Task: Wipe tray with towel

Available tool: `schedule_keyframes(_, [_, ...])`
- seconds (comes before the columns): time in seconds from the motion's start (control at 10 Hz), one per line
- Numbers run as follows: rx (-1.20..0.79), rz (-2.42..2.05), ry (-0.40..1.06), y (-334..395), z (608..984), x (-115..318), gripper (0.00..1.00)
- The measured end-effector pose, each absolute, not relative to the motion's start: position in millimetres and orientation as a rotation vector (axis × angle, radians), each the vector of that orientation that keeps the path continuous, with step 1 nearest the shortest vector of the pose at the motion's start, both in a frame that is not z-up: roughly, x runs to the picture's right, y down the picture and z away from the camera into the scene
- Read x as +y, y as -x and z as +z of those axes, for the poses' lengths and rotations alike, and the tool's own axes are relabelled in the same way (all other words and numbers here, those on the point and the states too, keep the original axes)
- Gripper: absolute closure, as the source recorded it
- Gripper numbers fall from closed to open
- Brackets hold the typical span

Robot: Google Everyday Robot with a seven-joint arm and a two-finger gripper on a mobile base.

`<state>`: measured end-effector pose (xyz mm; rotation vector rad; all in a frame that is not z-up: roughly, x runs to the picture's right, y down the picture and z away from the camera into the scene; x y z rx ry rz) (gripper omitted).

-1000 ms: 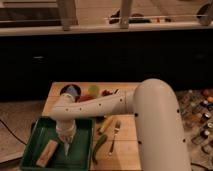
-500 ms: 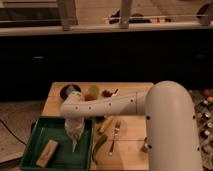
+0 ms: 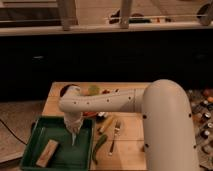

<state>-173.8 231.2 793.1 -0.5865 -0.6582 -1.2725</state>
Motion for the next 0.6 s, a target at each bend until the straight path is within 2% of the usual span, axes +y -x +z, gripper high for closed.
schedule_keyframes(0.6, [-0.665,-1.286,0.577,178.4,794.4,229.5,1.0])
